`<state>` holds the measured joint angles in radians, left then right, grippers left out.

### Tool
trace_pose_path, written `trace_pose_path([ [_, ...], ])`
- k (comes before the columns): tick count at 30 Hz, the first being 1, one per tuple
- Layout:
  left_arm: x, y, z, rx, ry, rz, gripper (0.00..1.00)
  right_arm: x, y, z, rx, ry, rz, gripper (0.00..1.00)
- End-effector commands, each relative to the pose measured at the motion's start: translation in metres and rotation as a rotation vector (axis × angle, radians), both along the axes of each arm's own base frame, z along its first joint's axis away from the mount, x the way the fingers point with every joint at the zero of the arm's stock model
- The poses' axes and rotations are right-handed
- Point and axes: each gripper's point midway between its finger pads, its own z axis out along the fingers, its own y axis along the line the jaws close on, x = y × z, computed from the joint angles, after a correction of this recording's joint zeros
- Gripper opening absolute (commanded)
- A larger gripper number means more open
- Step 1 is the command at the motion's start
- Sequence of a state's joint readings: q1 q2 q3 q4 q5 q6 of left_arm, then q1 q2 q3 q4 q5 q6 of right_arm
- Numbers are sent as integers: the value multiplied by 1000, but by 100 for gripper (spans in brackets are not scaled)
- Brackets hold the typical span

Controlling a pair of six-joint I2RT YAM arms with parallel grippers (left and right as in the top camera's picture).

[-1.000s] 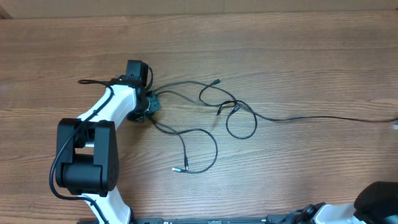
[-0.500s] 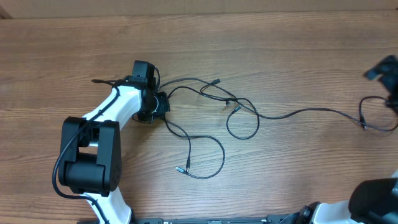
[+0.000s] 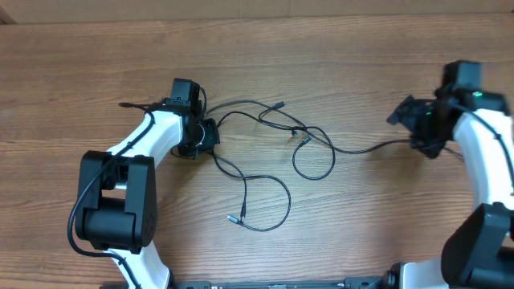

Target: Untangle cables

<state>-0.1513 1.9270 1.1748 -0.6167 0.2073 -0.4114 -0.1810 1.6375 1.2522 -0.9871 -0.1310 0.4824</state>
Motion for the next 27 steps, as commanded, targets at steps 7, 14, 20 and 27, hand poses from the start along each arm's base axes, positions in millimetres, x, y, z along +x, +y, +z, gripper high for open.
trace_pose_path([
  [7, -18, -1, -22, 15, 70, -28, 4, -3, 29, -45, -72, 13, -17, 73],
  [14, -18, -1, -22, 15, 70, -28, 4, -17, 33, -65, -113, 47, -97, 72],
  [20, -18, -1, -22, 14, 73, -28, 4, -8, 33, -73, -125, -7, -111, 60],
  [27, -18, -1, -22, 14, 74, -28, 4, -9, 31, -92, -136, 34, -130, 63],
])
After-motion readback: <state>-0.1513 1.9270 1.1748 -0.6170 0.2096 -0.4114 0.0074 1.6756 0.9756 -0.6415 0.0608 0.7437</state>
